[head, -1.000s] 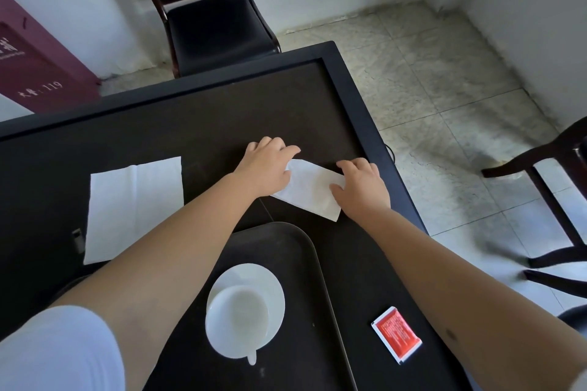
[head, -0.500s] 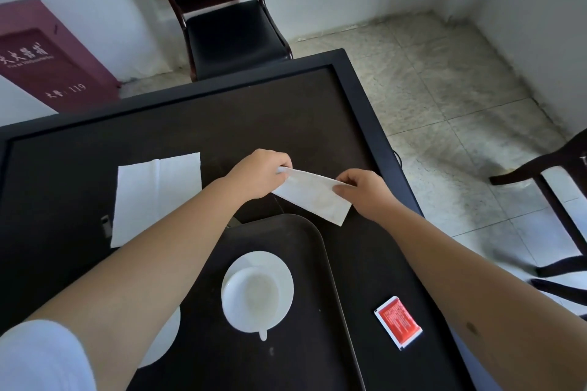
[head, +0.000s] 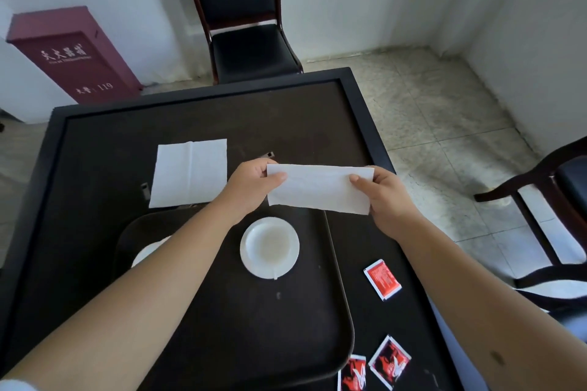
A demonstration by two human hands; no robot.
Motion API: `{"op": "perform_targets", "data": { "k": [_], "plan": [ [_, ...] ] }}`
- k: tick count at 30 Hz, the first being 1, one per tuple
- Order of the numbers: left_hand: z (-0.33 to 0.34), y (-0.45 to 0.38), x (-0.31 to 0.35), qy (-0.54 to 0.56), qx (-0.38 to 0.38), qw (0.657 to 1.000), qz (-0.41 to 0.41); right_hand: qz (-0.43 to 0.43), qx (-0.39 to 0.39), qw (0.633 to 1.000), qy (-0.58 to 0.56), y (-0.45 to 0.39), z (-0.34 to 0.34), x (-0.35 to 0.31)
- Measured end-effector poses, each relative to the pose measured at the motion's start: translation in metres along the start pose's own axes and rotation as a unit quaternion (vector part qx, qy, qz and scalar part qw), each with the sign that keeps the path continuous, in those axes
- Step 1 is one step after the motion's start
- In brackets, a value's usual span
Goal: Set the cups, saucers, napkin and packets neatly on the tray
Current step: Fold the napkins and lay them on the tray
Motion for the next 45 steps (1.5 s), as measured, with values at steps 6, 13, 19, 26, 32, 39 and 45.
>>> {"op": "perform_targets", "data": {
  "k": [6, 13, 19, 26, 32, 39, 45],
  "plan": [
    [-0.007, 0.083, -0.025, 0.161, 0.035, 0.985, -0.054, 0.018, -0.041, 0.999, -0.016, 0.064, 0.035, 0.011],
    [-0.014, 0.183, -0.068, 0.283, 0.013, 0.955, -0.087, 0.019, -0.010, 1.000, 0.006, 0.137, 0.078, 0.054],
    [-0.028, 0.240, -0.106, 0.280, 0.030, 0.953, -0.111, 0.057, 0.015, 0.996, 0.065, 0.178, 0.113, 0.089],
    [-0.045, 0.283, -0.153, 0.271, 0.065, 0.948, -0.153, 0.101, 0.037, 0.991, 0.078, 0.206, 0.146, 0.130],
    [-0.050, 0.296, -0.192, 0.232, 0.088, 0.947, -0.203, 0.107, 0.057, 0.978, 0.169, 0.205, 0.165, 0.163],
    [-0.056, 0.289, -0.218, 0.148, 0.097, 0.959, -0.224, 0.117, 0.070, 0.963, 0.230, 0.185, 0.175, 0.193],
    [-0.063, 0.278, -0.241, 0.043, 0.116, 0.961, -0.249, 0.149, 0.075, 0.951, 0.259, 0.171, 0.186, 0.218]
  ]
}}
Point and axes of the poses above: each hand's wrist, its own y-axis away from the middle knuckle, its own z-axis out of the palm, x = y × z, the point moved 3 cm from there along -y, towards the middle knuckle, and after that the axes turned 9 degrees about -y, right-handed, at the moved point
